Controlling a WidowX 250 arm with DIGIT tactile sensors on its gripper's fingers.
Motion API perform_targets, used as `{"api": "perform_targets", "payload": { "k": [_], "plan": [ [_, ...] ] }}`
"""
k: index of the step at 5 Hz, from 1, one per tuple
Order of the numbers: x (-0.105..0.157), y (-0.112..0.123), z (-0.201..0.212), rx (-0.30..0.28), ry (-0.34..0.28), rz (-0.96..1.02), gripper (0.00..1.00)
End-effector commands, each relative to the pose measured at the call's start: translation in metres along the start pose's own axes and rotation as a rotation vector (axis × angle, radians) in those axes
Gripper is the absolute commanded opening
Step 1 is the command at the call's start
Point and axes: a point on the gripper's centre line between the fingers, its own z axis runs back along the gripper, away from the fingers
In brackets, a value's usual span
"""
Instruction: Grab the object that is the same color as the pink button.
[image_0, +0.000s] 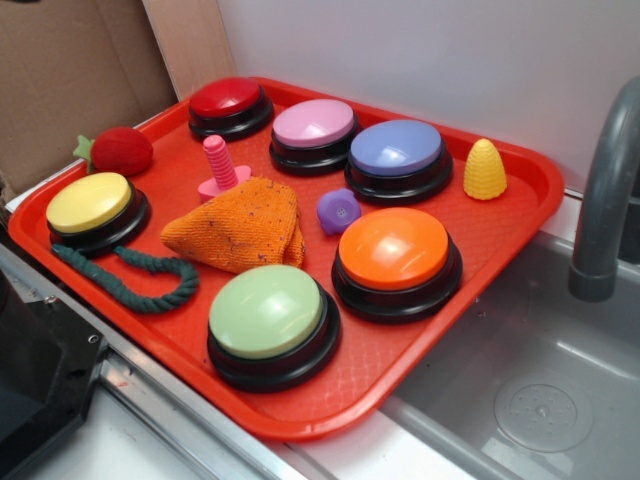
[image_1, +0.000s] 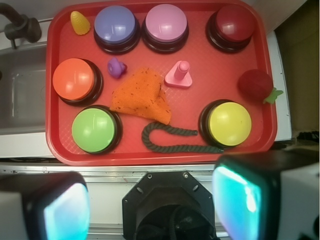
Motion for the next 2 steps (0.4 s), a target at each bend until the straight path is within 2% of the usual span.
{"api": "perform_targets", "payload": {
  "k": [1,2],
  "plan": [
    [0.0,0.0,0.0,0.0,0.0,0.0,1.0],
    [0.016,0.007,-0.016,0.032,-0.026,0.042,1.0]
  ]
}}
